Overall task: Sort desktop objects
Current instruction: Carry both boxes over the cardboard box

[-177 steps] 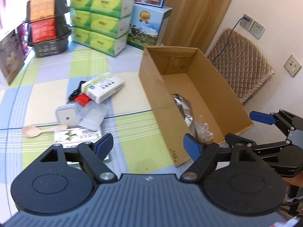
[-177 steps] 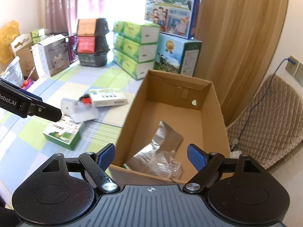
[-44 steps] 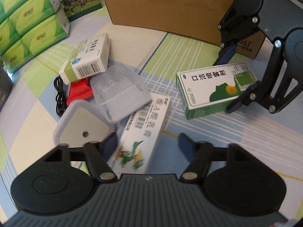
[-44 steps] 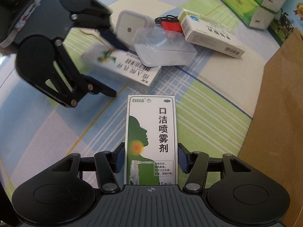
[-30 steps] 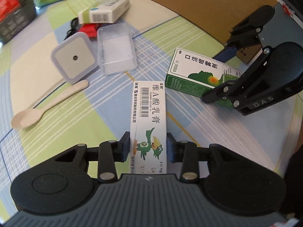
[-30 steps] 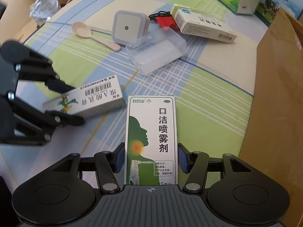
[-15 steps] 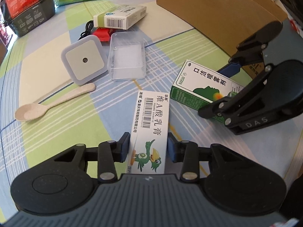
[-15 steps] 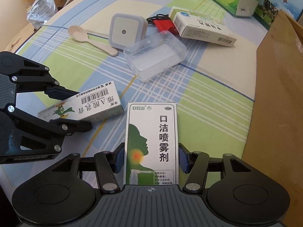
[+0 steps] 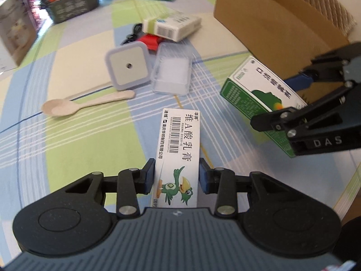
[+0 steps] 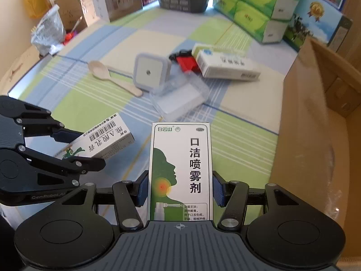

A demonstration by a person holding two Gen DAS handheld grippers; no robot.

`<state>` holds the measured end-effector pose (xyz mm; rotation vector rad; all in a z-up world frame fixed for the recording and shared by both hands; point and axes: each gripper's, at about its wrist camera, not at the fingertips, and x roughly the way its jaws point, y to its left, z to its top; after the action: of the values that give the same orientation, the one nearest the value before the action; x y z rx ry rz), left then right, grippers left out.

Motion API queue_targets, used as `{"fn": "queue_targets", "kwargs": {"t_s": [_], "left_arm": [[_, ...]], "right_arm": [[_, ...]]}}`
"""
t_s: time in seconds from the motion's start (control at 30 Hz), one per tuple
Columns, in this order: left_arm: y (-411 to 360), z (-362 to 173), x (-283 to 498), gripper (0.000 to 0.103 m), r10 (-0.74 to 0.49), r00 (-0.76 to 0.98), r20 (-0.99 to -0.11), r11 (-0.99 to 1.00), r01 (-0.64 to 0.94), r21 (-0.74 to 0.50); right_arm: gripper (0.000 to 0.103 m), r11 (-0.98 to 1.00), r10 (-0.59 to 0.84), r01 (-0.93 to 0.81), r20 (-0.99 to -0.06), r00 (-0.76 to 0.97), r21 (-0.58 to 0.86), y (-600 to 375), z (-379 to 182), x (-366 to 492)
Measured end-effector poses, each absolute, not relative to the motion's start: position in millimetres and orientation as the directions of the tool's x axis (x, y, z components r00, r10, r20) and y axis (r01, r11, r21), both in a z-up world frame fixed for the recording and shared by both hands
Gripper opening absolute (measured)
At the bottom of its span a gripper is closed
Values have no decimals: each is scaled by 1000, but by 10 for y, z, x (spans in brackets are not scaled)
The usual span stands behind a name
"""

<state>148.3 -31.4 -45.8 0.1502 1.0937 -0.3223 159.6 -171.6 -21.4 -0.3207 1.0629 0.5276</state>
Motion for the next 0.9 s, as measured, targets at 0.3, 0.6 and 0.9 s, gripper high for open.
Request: {"fn": "queue_targets", "kwargs": {"t_s": [0.3,0.6,0.9], "left_arm": [[-364,15,1201,34,-178,474,-862,969,235,-71],[-527,342,959,34,-178,515,-838,970,233,-63],[-702,549,833,34,-187,534,-824,970,234,-68]], "right_arm": [[52,842,283,-539,-860,425,11,-1842,189,1289],[52,854,299,-520,-828,475,10,-2077,544,998],[52,871,302,-491,-803,514,13,-2361,764,833]]}}
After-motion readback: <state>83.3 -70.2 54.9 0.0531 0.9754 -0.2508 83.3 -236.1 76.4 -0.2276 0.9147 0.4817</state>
